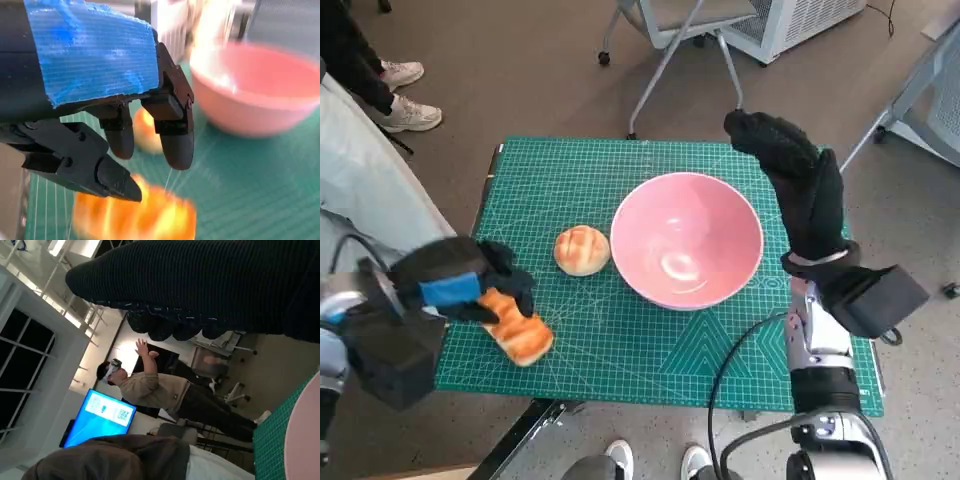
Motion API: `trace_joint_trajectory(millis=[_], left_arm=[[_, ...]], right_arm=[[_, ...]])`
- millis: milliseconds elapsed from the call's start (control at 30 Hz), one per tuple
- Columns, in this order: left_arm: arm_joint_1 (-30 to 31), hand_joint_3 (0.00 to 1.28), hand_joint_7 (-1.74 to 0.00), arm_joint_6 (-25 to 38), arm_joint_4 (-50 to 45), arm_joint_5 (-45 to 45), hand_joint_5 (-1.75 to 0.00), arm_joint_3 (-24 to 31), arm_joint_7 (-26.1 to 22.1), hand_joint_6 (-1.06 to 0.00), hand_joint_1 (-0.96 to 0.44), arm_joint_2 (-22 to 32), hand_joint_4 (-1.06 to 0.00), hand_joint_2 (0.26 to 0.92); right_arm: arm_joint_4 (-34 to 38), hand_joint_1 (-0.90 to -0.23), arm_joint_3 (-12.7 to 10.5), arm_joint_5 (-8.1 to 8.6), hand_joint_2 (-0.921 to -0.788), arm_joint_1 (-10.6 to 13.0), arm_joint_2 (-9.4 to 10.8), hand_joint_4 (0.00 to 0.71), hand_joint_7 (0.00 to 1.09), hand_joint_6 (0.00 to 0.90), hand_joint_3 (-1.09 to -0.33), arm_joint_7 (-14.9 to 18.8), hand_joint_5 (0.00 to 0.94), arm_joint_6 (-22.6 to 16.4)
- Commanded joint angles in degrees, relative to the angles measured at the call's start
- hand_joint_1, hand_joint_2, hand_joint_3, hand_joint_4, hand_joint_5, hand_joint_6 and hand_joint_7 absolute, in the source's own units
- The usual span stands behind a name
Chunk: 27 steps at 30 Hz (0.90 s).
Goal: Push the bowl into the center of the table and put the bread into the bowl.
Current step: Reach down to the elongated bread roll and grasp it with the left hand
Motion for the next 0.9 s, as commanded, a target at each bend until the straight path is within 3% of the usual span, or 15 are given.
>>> trace_joint_trajectory(millis=[33,700,900], left_arm=[[-0.14,0.03,-1.17,1.33,-3.51,-2.09,-0.93,2.73,-0.31,-0.74,0.0,0.84,-0.79,0.895],[-7.86,0.0,-1.09,9.75,-12.8,-3.37,-0.9,6.32,-0.05,-0.79,0.0,-2.44,-0.83,0.886],[-8.26,0.0,-1.06,8.62,-12.63,-2.83,-0.9,5.69,-0.71,-0.82,0.0,-2.25,-0.84,0.879]], right_arm=[[0.04,-0.691,-0.32,0.4,-0.921,1.85,-0.39,0.167,0.57,0.031,-0.807,0.56,0.0,0.79],[-1.31,-0.701,-0.62,1.14,-0.921,2.66,-1.14,0.165,0.57,0.029,-0.809,0.49,0.0,1.68],[-2.25,-0.704,-0.83,1.24,-0.921,3.24,-1.08,0.166,0.58,0.029,-0.808,0.21,0.001,2.15]])
